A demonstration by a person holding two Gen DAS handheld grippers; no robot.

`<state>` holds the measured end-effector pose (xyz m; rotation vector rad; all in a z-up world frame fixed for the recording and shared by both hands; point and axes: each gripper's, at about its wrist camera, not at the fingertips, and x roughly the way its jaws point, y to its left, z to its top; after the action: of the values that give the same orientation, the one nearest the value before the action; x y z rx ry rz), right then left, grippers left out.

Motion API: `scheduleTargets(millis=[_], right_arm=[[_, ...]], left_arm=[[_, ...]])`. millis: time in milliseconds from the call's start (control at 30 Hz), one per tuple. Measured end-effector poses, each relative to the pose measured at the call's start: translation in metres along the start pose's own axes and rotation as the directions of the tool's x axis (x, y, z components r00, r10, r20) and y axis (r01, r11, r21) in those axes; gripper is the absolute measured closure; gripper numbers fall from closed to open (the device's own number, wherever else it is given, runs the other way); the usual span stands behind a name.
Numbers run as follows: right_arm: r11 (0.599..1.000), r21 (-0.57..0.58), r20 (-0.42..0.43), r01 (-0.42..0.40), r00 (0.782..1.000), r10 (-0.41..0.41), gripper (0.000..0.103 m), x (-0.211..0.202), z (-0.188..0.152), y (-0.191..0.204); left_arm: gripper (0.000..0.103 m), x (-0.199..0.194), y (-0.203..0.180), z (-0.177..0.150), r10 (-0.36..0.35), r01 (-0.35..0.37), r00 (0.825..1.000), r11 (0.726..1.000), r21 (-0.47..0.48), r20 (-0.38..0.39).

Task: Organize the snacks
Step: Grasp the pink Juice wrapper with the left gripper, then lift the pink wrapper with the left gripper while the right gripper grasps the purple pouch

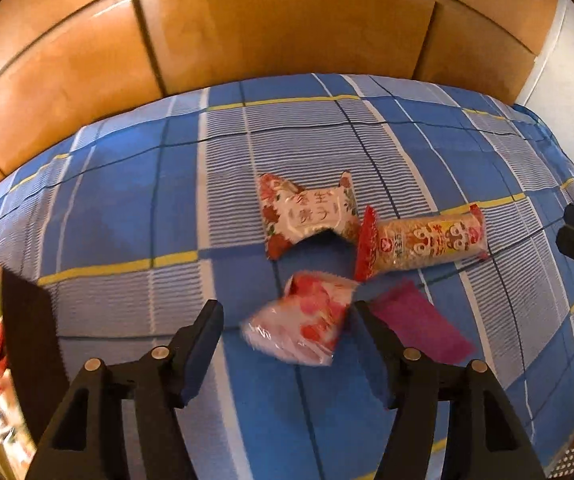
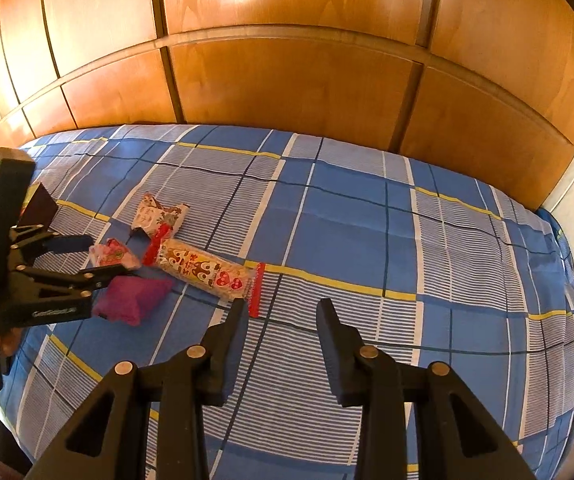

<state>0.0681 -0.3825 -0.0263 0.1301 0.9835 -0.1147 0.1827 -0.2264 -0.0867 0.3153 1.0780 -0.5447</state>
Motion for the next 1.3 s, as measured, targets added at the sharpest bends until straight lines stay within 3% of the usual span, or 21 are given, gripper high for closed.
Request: scheduleTargets(millis=[67, 133, 200, 500, 767, 900, 1100, 1300], right_arm=[[1.000, 0.002, -0.001, 0.001, 1.000, -0.001, 0.067, 0.001, 0.000, -0.001], [1.000, 0.004, -0.001, 0.003, 1.000, -0.003, 0.067, 0.001, 0.000, -0.002], [1.000, 0.003, -0.002, 0.003, 1.000, -0.003, 0.067, 0.002, 0.000, -0.002], [1.000, -0.010, -0.032, -0.025, 0.999, 0.025, 0.068, 0.008, -0.004, 0.002], [0.993, -0.009, -0.066, -0.119, 0.991, 0.118, 0.068, 0.015, -0.009, 0.011], [0.985, -0.012, -0.084, -0.172, 0.982, 0.170, 0.067, 0.020, -0.012, 0.020], [0.950, 0.068, -0.126, -0.306, 0.942, 0.312, 0.048, 0.030, -0.012, 0.031], [0.941, 0.072, -0.154, -0.332, 0.928, 0.339, 0.036, 0.043, 0.008, 0.057]], left_arm=[[0.044, 0.009, 0.002, 0.002, -0.021, 0.021, 1.000, 1.000, -0.002, -0.013], [0.065, 0.009, 0.002, 0.001, -0.003, 0.003, 1.000, 1.000, 0.006, 0.007], [0.070, 0.005, 0.002, -0.004, -0.025, 0.025, 1.000, 1.000, 0.003, 0.009], [0.071, -0.028, -0.009, -0.057, -0.060, 0.061, 0.998, 0.995, -0.073, 0.021], [0.070, -0.055, -0.027, -0.122, -0.051, 0.054, 0.996, 0.998, -0.035, 0.068], [0.070, -0.060, -0.028, -0.136, -0.049, 0.051, 0.994, 0.998, -0.021, 0.097], [0.070, -0.060, -0.029, -0.141, -0.039, 0.039, 0.990, 0.999, 0.003, 0.133], [0.070, -0.060, -0.026, -0.143, -0.059, 0.061, 0.986, 0.998, -0.005, 0.153]])
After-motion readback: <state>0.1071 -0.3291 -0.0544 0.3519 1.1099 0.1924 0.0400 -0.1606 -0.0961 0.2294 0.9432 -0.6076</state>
